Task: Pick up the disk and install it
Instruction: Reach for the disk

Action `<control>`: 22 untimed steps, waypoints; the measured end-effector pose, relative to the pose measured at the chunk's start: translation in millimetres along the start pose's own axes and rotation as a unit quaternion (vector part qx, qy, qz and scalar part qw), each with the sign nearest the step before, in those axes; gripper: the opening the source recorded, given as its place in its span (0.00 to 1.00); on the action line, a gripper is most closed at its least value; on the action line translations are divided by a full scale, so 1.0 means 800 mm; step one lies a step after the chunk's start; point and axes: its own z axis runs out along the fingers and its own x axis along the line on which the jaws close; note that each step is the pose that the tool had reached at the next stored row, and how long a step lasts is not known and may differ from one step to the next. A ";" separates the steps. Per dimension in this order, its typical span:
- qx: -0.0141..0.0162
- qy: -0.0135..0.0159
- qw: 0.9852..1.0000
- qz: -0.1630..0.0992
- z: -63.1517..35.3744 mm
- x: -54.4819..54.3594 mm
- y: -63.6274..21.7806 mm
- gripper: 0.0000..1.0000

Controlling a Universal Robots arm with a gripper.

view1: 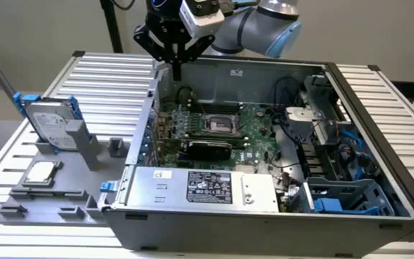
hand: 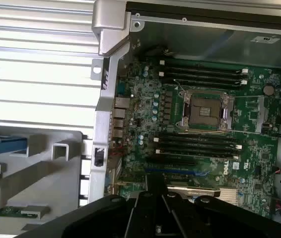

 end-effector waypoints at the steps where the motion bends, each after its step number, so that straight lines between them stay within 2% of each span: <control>1: 0.000 0.000 1.000 0.000 0.000 0.000 0.000 0.11; 13: 0.000 0.000 1.000 -0.005 0.000 0.003 0.000 0.11; 15: 0.000 -0.001 1.000 -0.005 0.000 0.013 0.001 0.11; 22: 0.000 -0.001 1.000 -0.005 -0.001 0.052 0.003 0.11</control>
